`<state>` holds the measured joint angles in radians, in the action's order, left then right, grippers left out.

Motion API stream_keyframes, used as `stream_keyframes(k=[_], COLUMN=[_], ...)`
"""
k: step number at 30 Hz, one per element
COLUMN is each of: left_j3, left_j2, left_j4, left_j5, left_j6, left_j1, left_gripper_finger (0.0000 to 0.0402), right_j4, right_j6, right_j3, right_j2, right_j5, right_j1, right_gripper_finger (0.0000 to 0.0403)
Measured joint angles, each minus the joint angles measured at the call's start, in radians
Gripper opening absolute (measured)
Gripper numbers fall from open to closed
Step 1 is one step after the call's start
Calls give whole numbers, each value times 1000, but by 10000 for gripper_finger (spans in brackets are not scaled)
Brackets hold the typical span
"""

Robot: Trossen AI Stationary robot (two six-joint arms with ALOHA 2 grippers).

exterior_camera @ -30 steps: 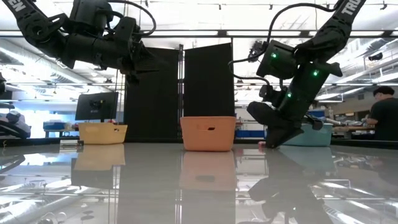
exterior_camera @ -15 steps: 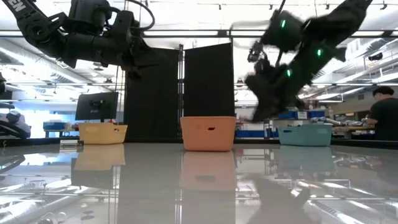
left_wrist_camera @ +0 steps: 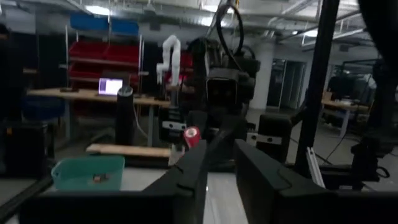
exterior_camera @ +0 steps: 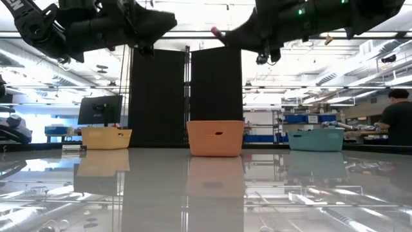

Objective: Sort batteries
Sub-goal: Put the black-red battery into the yellow bin

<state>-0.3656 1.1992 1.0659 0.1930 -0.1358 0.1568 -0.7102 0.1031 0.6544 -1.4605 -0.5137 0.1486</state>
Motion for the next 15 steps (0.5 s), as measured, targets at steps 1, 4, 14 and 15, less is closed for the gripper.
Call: stream_keyframes(k=[1,4,14,15], left_j3=[0,0,-75,-83], left_j2=[0,0,6,6], left_j4=[13,32,31,28], left_j5=[-1,-7,58,69], left_j6=[0,1,55,66], left_j1=[0,0,-2,-2], left_gripper_finger=[92,111,119,120], right_j4=[-19,-67,-293,-305], right_j6=[-14,-47,-183,-191], right_j3=[0,0,0,0], right_j2=[0,0,-26,-26], right_j5=[1,14,150,155], right_j1=[1,0,-5,-5], right_gripper_finger=[57,57,57,57])
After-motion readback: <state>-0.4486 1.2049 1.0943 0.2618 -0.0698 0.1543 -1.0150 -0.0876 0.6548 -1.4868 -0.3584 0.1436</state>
